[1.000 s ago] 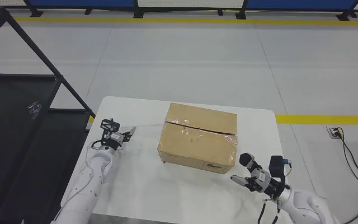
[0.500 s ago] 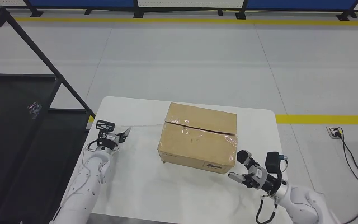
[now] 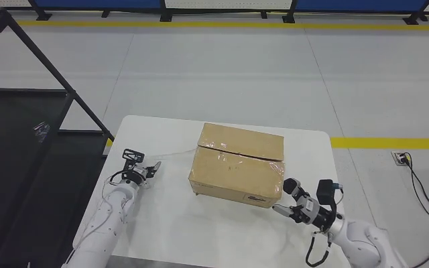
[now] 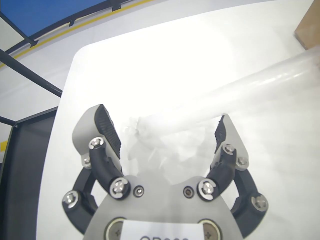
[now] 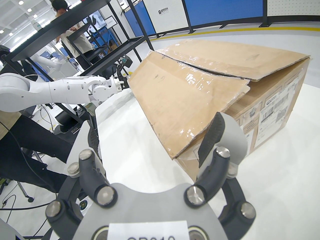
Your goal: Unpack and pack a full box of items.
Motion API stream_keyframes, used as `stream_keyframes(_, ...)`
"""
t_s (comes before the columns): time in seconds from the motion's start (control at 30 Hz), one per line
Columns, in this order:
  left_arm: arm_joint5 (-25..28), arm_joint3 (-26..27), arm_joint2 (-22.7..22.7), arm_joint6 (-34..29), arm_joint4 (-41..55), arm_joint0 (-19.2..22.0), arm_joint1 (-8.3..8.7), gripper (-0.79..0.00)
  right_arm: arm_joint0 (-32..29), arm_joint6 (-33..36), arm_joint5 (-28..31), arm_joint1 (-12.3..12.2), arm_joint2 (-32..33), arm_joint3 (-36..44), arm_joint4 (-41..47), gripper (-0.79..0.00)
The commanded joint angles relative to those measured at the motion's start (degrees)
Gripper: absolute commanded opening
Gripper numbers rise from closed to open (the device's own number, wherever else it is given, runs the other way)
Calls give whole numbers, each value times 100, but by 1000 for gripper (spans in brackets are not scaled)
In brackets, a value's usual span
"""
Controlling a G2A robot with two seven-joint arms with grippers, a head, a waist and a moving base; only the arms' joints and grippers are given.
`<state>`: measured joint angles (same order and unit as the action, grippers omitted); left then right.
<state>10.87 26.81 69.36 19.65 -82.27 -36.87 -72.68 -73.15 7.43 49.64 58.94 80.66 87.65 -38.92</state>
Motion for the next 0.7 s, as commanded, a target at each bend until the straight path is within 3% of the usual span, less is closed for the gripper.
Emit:
stream_keyframes(0.0,10,2,0,52,3,-31,5,0,14,5,-5,2,-13,-5,-3,0)
stream_keyframes(0.2,89,247,155,482,134,-247,83,0,46,7,9,-1,10,-12,3,0)
stream_keyframes(0.33,338,792,363,918,32,-629,247,0,70,0,271,-33,175,-36,187,0)
stream_keyframes(0.47,645,1731,723,1148,-88,-1262,463,0,226,205,637,-86,337,-156,526,0)
stream_keyframes(0.67,1424,3681,1426,1168,231,-2538,710,0,809,1022,732,-133,95,-627,1480,0)
